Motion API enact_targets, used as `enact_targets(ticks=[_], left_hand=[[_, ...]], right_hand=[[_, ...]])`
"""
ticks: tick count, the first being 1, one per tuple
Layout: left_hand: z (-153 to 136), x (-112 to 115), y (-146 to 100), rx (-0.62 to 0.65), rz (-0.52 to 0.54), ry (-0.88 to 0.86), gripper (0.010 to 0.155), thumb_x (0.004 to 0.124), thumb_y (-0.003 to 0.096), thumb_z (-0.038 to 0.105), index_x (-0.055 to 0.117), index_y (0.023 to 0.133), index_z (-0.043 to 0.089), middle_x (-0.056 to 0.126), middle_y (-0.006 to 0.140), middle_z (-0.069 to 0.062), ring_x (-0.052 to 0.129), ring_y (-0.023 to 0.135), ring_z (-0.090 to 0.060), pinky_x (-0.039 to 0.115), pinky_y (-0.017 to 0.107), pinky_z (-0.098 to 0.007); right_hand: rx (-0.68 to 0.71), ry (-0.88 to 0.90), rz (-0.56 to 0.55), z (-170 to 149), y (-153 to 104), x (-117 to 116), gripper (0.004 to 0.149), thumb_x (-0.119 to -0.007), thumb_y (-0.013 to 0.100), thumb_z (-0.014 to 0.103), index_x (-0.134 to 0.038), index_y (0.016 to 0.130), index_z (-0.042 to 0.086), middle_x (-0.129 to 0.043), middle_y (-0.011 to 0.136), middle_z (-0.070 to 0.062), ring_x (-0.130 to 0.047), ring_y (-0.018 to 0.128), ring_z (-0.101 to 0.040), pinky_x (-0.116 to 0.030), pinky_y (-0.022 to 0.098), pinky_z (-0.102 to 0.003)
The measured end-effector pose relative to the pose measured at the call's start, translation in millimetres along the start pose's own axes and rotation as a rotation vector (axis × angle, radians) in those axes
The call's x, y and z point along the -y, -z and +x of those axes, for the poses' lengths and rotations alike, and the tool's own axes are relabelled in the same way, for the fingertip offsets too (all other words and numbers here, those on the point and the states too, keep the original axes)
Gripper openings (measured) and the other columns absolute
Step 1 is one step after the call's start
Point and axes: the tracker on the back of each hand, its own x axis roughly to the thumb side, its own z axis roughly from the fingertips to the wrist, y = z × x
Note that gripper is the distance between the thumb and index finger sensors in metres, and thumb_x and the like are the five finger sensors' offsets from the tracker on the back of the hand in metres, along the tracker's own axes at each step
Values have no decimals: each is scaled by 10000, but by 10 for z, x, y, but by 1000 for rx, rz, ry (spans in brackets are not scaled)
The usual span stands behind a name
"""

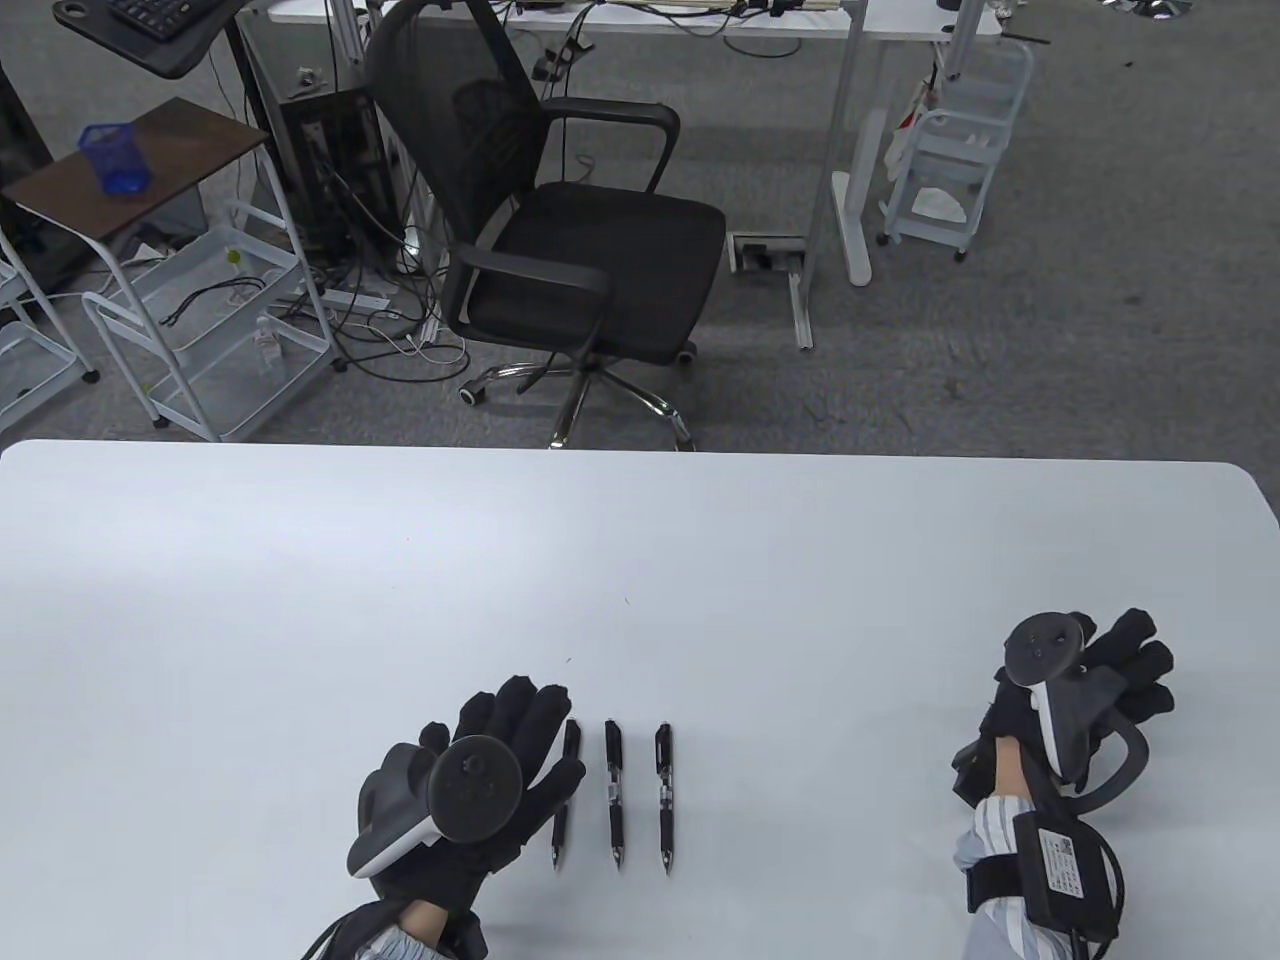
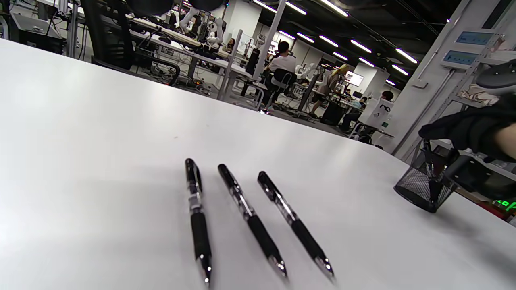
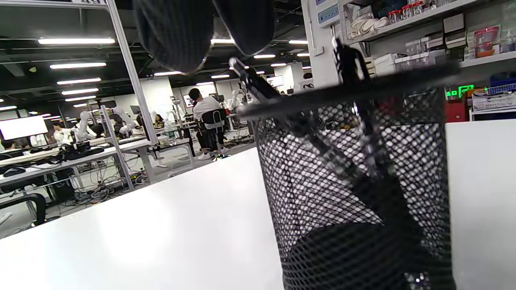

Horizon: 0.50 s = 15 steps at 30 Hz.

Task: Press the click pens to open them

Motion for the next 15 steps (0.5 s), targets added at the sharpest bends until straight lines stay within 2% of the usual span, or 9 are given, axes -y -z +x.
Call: enact_targets(ticks=[15], left_hand=[[-21,-20,8,-23,1,1,667,471,719,578,289,1271,249,301,1320,-214,384,1166,-576,338,753,-807]], right_hand=[[-45,-30,-11,15,124,-113,517,-776,628,268,-758,1022,-65,-160,1210,-260,-103,996,-533,-191,712,-705]])
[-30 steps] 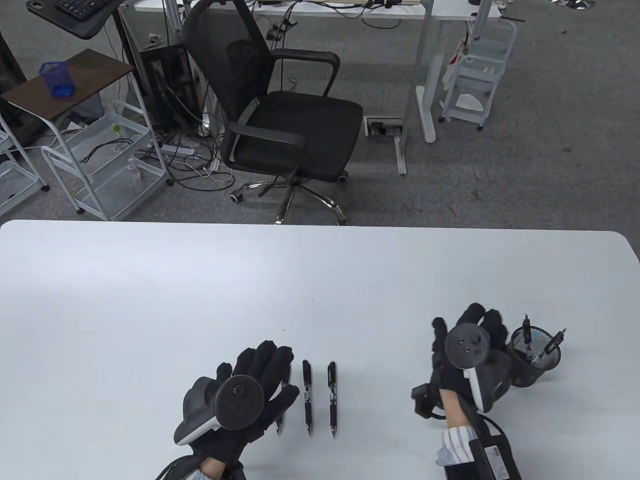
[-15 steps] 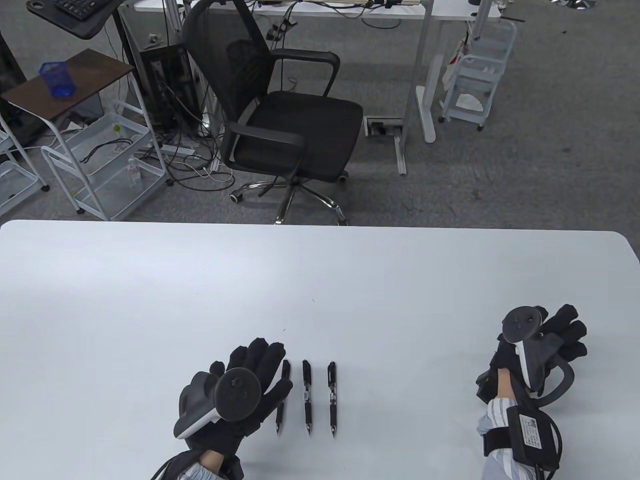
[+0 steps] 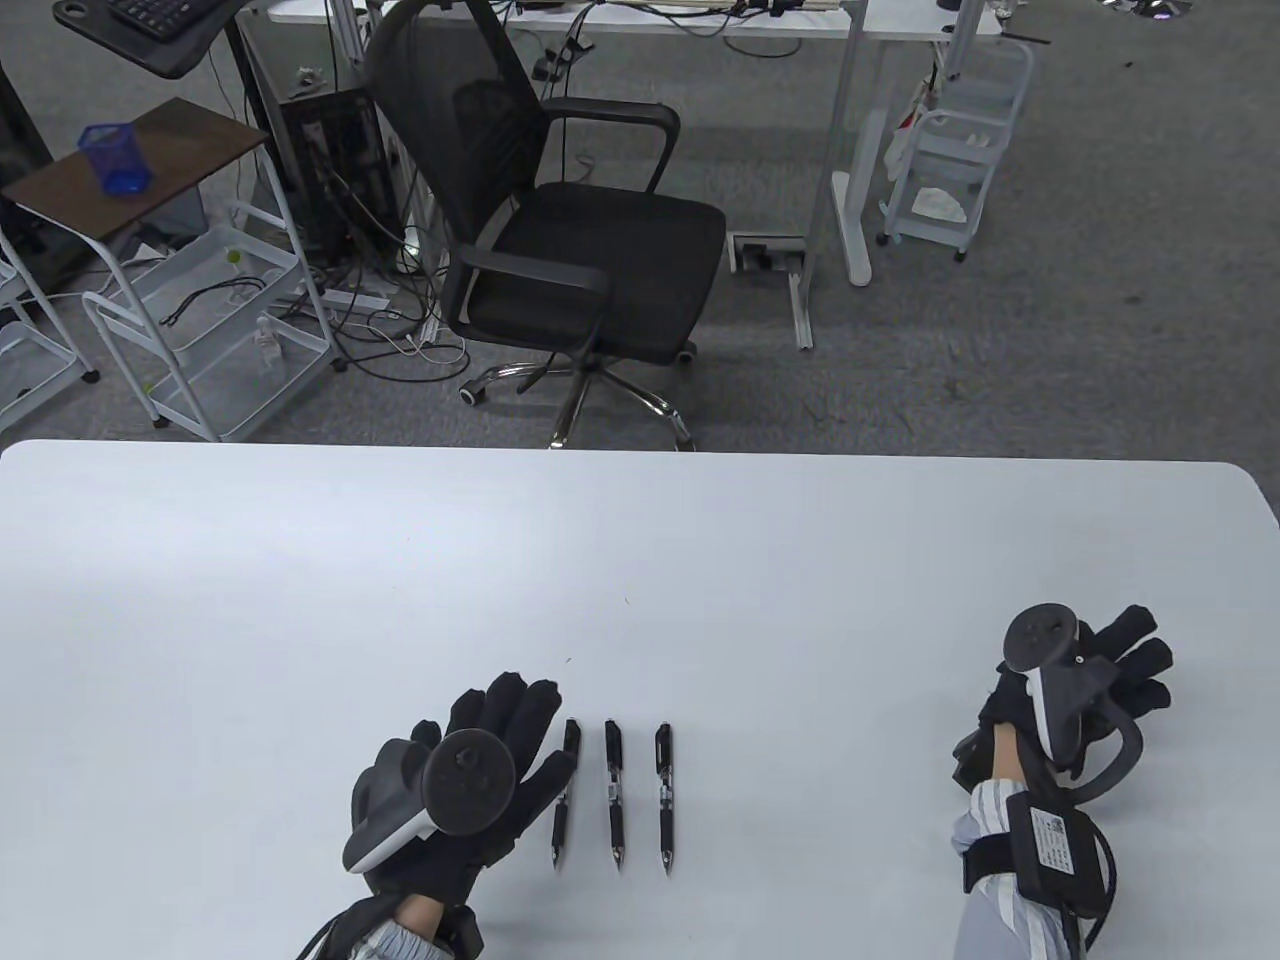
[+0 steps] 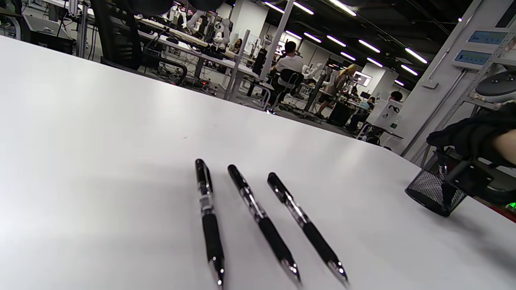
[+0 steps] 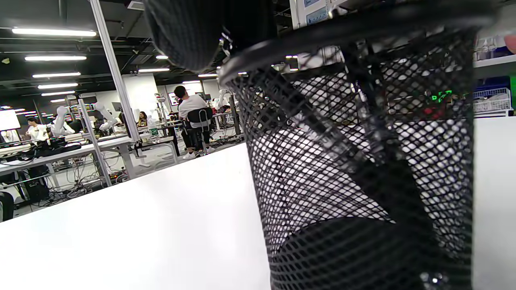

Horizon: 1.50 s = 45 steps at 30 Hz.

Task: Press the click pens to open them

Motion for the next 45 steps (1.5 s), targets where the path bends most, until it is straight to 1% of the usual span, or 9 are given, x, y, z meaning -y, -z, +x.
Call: enact_targets(ticks=[10,18,24,30,32,35,37,40,45], left_hand=[[3,-5,1,1,-1,0,665,470,719,579,287,1270,254,303,1320,-213,383,1167,-574,336,753,-807],[9,1,0,8,-4,-3,664,467,720,580,283,1270,256,301,1321,-211,382,1167,-572,336,754,-805],[20,6,-6,21,-8,-14,665,467,719,581,284,1270,255,303,1321,-210,383,1167,-572,337,754,-805],[72,7,-26,47,-11,-19,664,466,720,581,282,1270,258,300,1322,-210,382,1168,-570,336,754,-804],[91,10,-34,58,-12,-21,666,467,720,581,281,1271,257,301,1322,-211,382,1168,-571,335,754,-805],[115,14,-44,70,-15,-23,665,466,720,581,282,1271,258,301,1322,-208,381,1169,-570,336,755,-805],[130,14,-53,77,-15,-23,663,466,720,582,281,1270,261,302,1322,-210,381,1170,-570,336,755,-804],[147,9,-64,86,-13,-26,664,466,720,582,279,1271,262,299,1323,-209,379,1169,-570,335,756,-804],[159,13,-64,91,-15,-23,663,466,719,583,281,1270,263,299,1323,-207,378,1170,-570,335,756,-804]], right_hand=[[-8,35,-22,-18,-4,27,452,-761,630,207,-822,945,-111,-269,1199,-298,-171,993,-554,-236,695,-724],[24,24,-75,9,-81,192,440,-754,625,195,-808,974,-67,-351,1195,-302,-268,1015,-557,-264,688,-740],[69,59,-109,64,-205,482,447,-746,626,195,-783,997,-52,-494,1182,-287,-516,1030,-546,-303,668,-786],[115,121,-154,124,-383,873,456,-742,625,184,-770,994,-82,-545,1151,-317,-684,975,-502,-351,662,-798],[141,144,-174,145,-468,1027,458,-738,625,182,-764,993,-90,-553,1135,-334,-753,940,-457,-375,669,-791],[192,222,-200,170,-597,1218,455,-743,616,165,-766,981,-106,-588,1095,-362,-878,831,-393,-470,691,-735],[233,315,-182,196,-707,1336,454,-749,612,164,-776,971,-114,-600,1085,-372,-901,809,-382,-499,683,-724],[305,500,-108,251,-885,1458,458,-756,609,157,-775,968,-125,-598,1079,-384,-910,796,-378,-543,670,-692],[461,821,38,382,-1244,1545,485,-786,594,152,-761,980,-141,-607,1062,-403,-949,754,-342,-613,646,-627]])
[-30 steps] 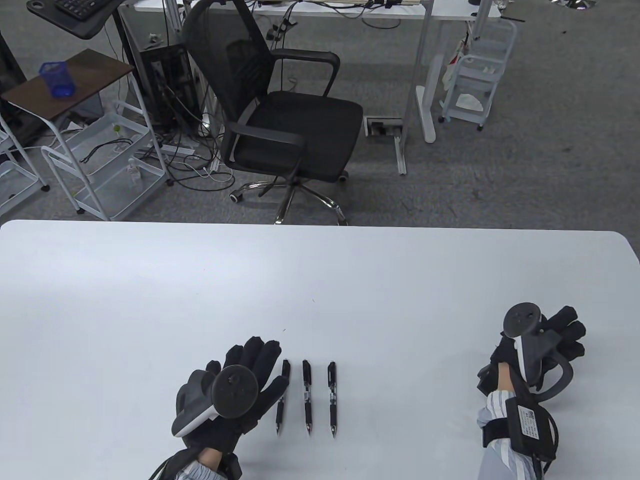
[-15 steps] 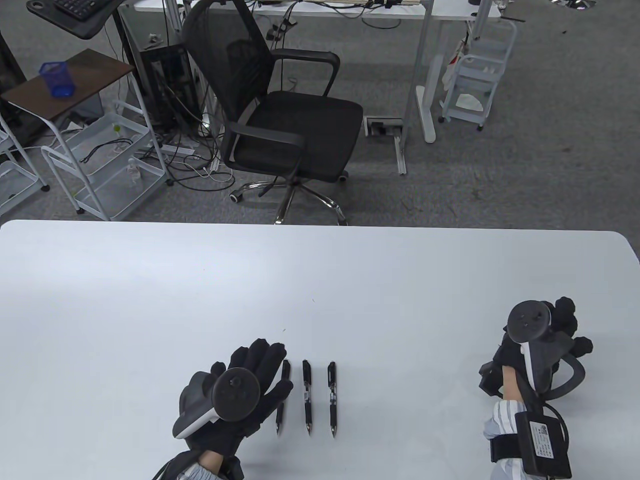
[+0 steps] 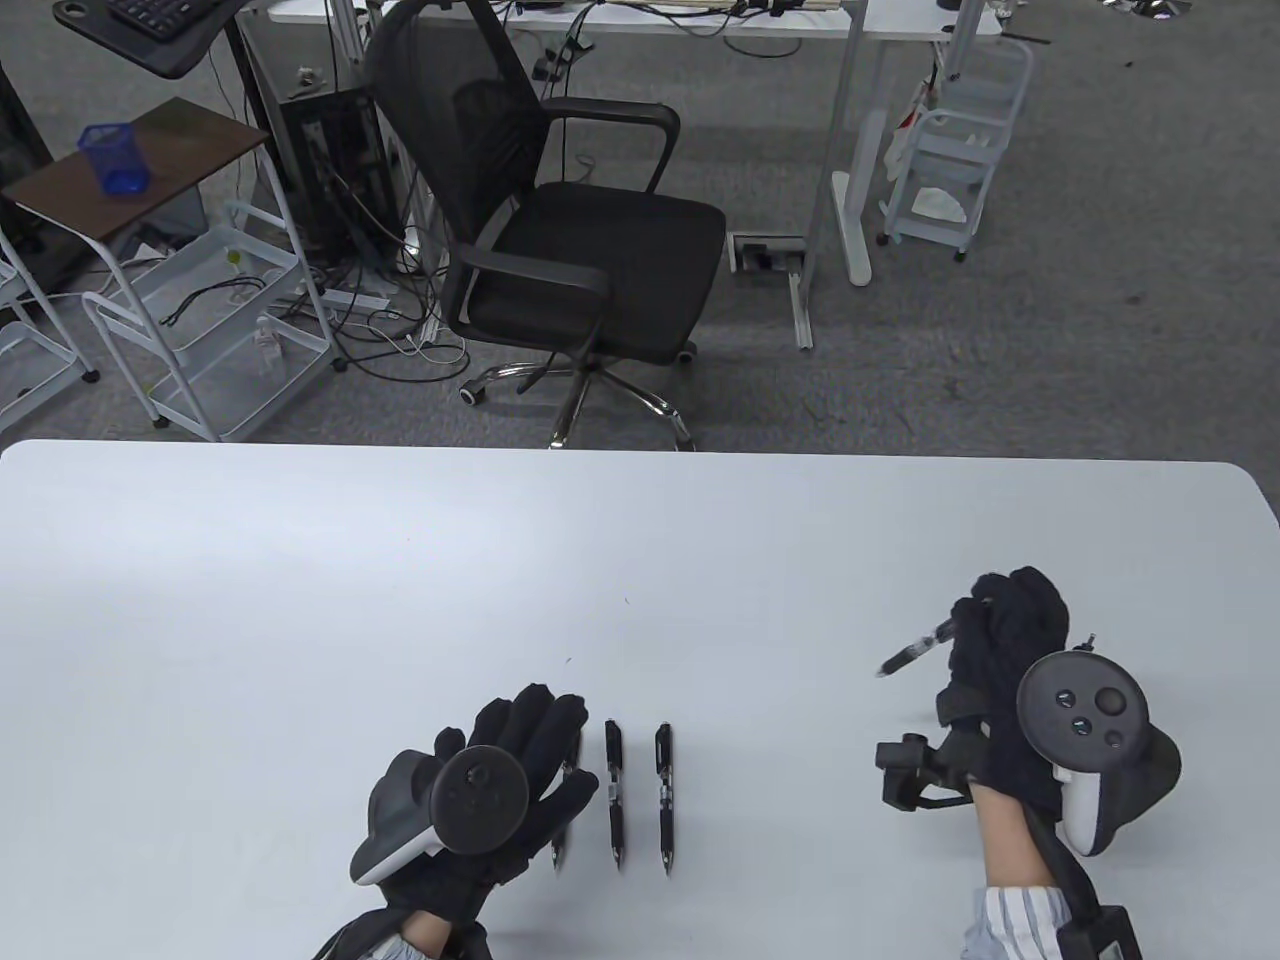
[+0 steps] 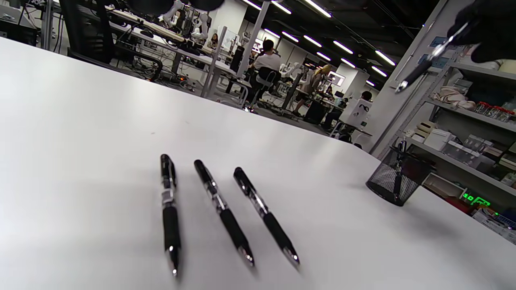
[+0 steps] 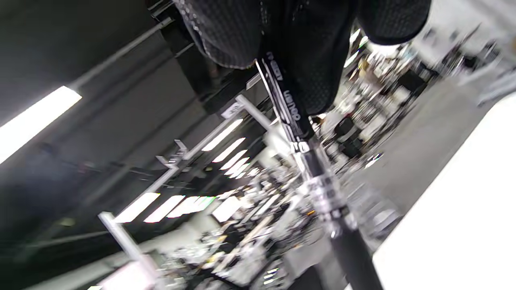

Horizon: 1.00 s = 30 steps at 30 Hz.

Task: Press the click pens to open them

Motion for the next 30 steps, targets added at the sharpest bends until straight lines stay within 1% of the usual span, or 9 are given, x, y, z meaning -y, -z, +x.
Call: enact_targets(ticks=[7,9,11,16,21,26,27,29,30], left_hand=[[11,-12,-18,5,10,-1,664,467,720,582,282,1271,261,301,1322,-209,381,1169,-571,335,754,-805],[10,-11,-19,6,11,-1,664,466,720,581,281,1271,259,301,1322,-211,381,1168,-571,335,755,-804],[11,-12,-20,6,12,-1,665,466,720,582,283,1271,258,298,1323,-209,381,1169,-570,334,755,-805],[11,-18,-22,5,15,0,676,467,720,582,286,1271,237,298,1321,-212,378,1169,-571,335,755,-804],[10,-21,-28,3,21,3,682,468,719,582,294,1272,223,296,1320,-216,378,1168,-573,334,755,-804],[9,-15,-18,-5,19,12,680,468,719,582,295,1272,225,298,1320,-215,379,1168,-571,334,753,-806],[8,-12,-15,-7,19,13,678,468,720,580,294,1272,227,298,1320,-215,378,1168,-571,333,754,-805],[9,-3,-11,-9,17,17,678,469,719,580,293,1272,230,299,1319,-219,378,1167,-574,334,753,-806],[11,2,-10,-10,16,20,675,470,719,580,294,1272,235,298,1320,-217,380,1166,-576,333,752,-807]], right_hand=[[61,352,127,142,-324,-253,604,-851,567,187,-681,1044,-141,-545,1087,-421,-961,722,-303,-652,622,-614],[12,499,180,100,-399,-362,656,-865,559,195,-643,1062,-161,-503,1092,-449,-960,718,-297,-662,615,-612],[-63,693,286,34,-450,-472,705,-875,553,186,-591,1075,-194,-424,1098,-480,-915,744,-305,-643,618,-615],[-258,1256,535,-191,-568,-806,671,-859,562,121,-586,1048,-253,-340,1086,-529,-844,781,-338,-613,621,-610],[-324,1357,573,-328,-612,-1057,501,-825,572,83,-715,996,-159,-413,1101,-480,-836,801,-352,-612,626,-596],[-357,1457,600,-405,-607,-1097,453,-767,607,78,-709,1033,-65,-432,1131,-409,-778,858,-372,-582,652,-598],[-359,1462,591,-419,-608,-1097,448,-757,613,81,-710,1038,-51,-426,1136,-405,-757,874,-392,-565,654,-612],[-364,1492,600,-454,-609,-1106,434,-742,630,104,-709,1054,18,-371,1167,-394,-610,927,-579,-461,640,-706],[-362,1505,594,-466,-611,-1119,434,-736,636,114,-703,1061,34,-361,1167,-407,-591,930,-610,-453,633,-721]])
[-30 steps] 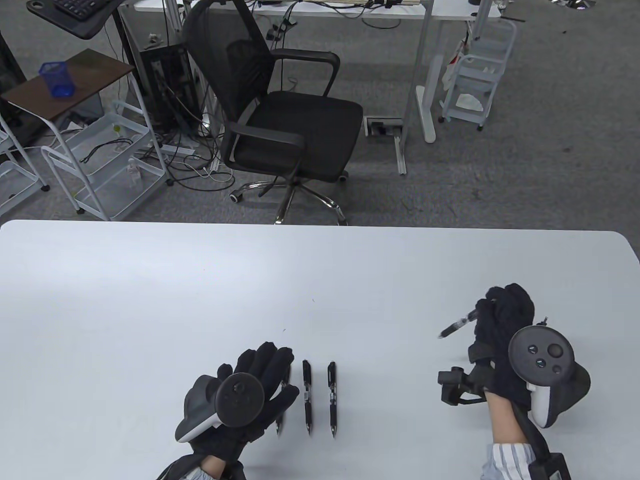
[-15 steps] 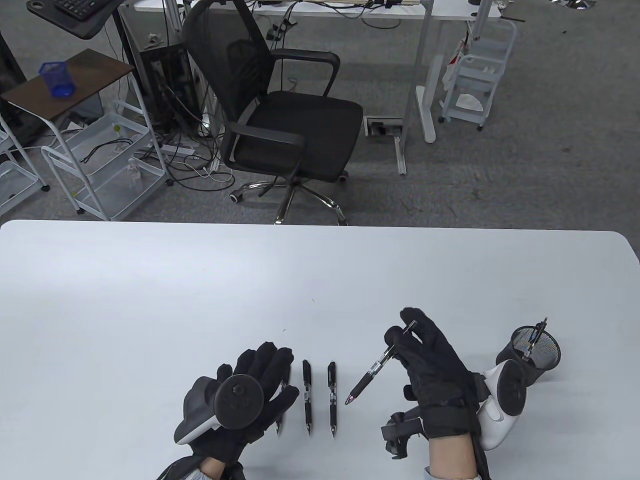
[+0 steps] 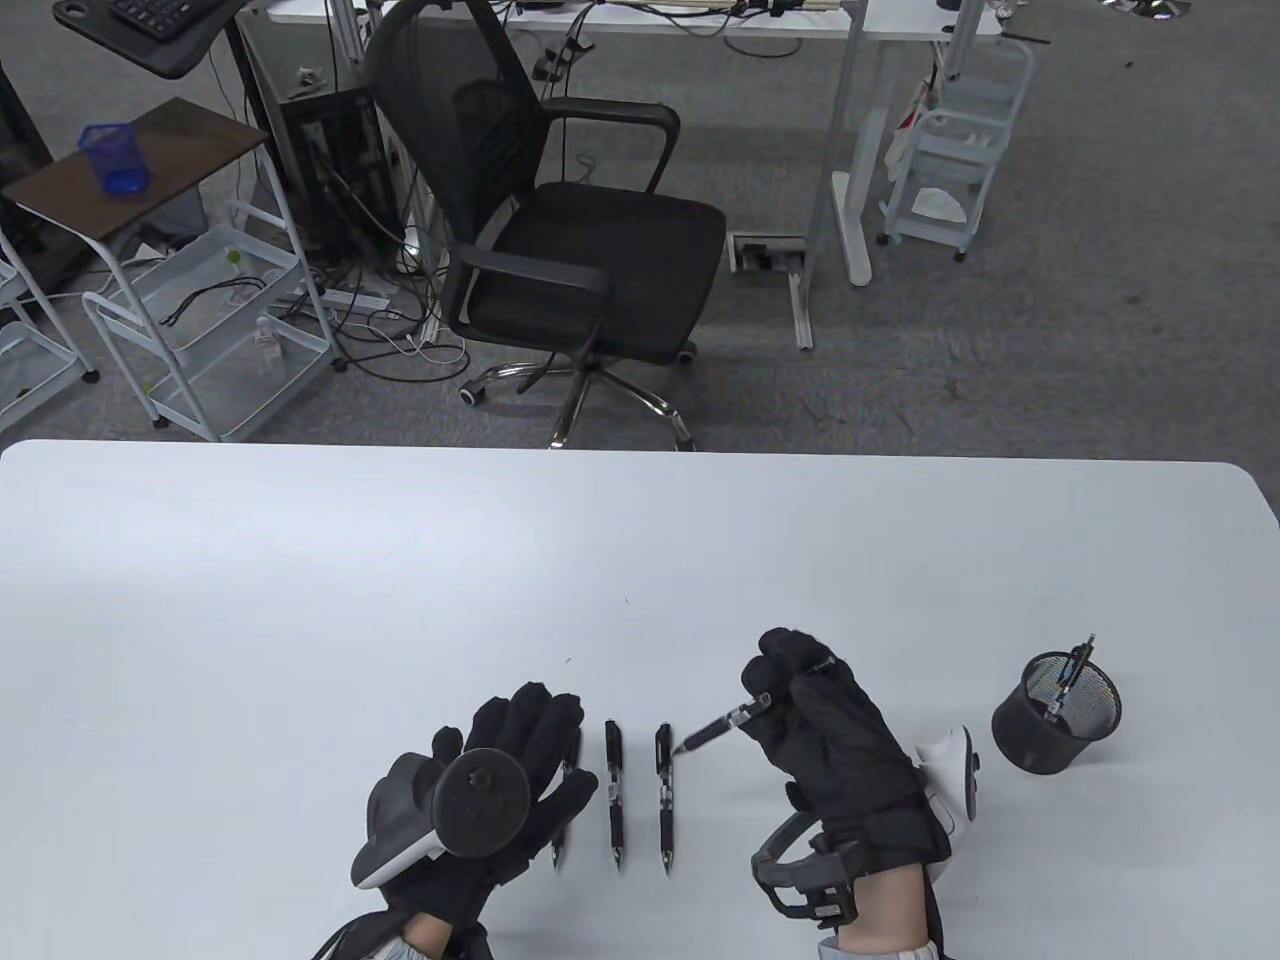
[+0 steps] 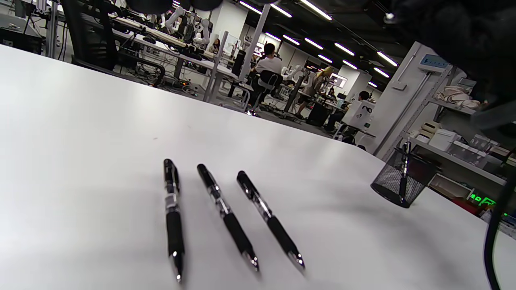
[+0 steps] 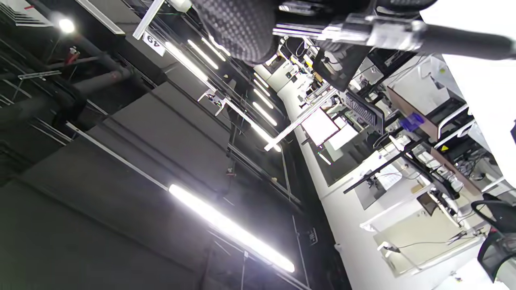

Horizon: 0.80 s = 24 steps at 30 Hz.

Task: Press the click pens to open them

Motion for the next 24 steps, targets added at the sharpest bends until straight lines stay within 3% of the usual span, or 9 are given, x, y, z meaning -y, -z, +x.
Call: enact_targets(ticks=[3,7,11,14,17,19,21,24], left_hand=[[10,10,0,-1,-3,9,673,469,719,581,292,1272,241,298,1320,-217,379,1167,-574,335,753,-806],[9,12,2,-4,-4,14,670,468,720,580,290,1272,245,297,1320,-216,379,1167,-574,333,753,-807],[16,13,1,-8,-6,19,670,468,720,580,291,1271,243,300,1319,-218,380,1166,-575,334,752,-807],[24,19,5,-9,-10,25,675,471,718,580,293,1272,236,298,1320,-218,381,1167,-574,334,753,-807],[31,23,9,-11,-13,30,674,470,719,579,294,1271,236,299,1319,-217,381,1167,-573,334,753,-806],[35,24,11,-12,-14,31,672,470,719,580,294,1271,239,298,1319,-218,380,1167,-574,335,753,-806],[39,25,12,-12,-15,32,669,468,719,580,295,1271,242,299,1319,-218,381,1167,-574,335,753,-807],[45,27,14,-13,-16,34,669,470,719,579,293,1271,245,298,1320,-219,380,1166,-576,334,752,-807]], right_hand=[[-15,43,20,-56,19,12,435,-699,665,154,-654,1096,112,-313,1181,-426,-523,955,-680,-399,625,-780],[-38,26,7,-143,47,3,460,-690,674,173,-609,1123,117,-411,1176,-385,-715,941,-481,-481,659,-731],[-51,-1,-32,-182,55,-16,631,-742,631,113,-441,1154,-71,-460,1113,-425,-839,858,-291,-579,684,-605],[-62,-21,-33,-201,54,-28,587,-739,632,118,-501,1114,-118,-455,1092,-461,-834,859,-276,-574,693,-577],[-68,-17,17,-220,57,-49,460,-689,663,138,-610,1056,-88,-375,1135,-421,-716,937,-358,-484,701,-635],[-45,-30,54,-227,67,-66,447,-643,682,158,-581,1084,-27,-261,1161,-423,-478,1023,-549,-403,680,-723],[-36,-42,76,-236,71,-75,444,-595,696,169,-531,1110,23,-219,1163,-450,-317,1003,-682,-333,643,-797],[-24,-59,58,-245,66,-89,456,-535,696,157,-457,1113,-11,-415,1157,-399,-432,1020,-655,-335,617,-844]])
